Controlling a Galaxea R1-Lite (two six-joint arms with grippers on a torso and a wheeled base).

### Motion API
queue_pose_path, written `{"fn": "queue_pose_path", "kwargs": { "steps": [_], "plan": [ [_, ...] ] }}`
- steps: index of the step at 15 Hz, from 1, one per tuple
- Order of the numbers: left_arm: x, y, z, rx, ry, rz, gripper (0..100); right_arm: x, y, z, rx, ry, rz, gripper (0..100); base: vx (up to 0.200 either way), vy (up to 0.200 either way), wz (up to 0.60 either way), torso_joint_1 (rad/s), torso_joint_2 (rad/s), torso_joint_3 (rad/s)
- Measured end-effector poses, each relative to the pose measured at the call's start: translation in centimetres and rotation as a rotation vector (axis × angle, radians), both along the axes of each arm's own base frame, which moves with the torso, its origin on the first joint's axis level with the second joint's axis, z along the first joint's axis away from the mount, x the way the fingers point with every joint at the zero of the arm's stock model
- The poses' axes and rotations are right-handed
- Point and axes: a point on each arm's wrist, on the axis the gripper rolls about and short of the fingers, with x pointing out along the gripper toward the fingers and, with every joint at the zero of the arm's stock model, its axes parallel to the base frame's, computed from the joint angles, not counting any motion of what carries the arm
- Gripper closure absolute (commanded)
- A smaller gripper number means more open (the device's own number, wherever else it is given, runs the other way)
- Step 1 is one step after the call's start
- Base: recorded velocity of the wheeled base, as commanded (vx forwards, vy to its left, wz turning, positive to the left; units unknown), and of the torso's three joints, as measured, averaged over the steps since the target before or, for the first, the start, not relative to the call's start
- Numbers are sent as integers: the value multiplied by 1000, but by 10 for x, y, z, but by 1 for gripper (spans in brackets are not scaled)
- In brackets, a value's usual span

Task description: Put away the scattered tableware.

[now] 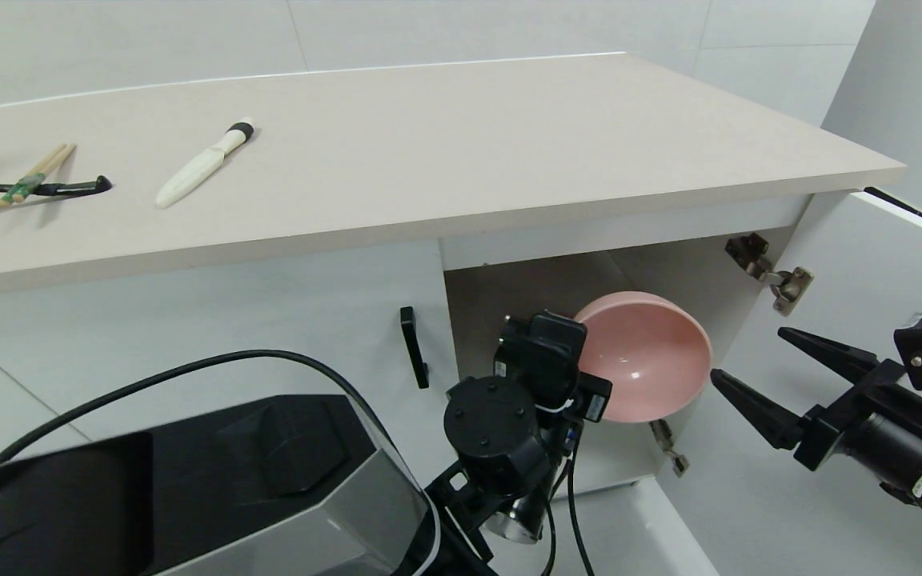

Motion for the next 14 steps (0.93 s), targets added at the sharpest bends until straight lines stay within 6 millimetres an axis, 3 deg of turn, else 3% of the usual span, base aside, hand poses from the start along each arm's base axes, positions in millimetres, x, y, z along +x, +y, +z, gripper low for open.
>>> {"fn": "queue_pose_path", "kwargs": {
  "steps": [8,14],
  "plan": [
    [-8,-16,8,-42,-26,-39,100,18,-9,-7,13,40,-69,0,0,0,0,0,0,0],
    [-17,-29,14,-73,-44,-73,100,19,-8,-4,17,27,-61,0,0,0,0,0,0,0]
  ]
}}
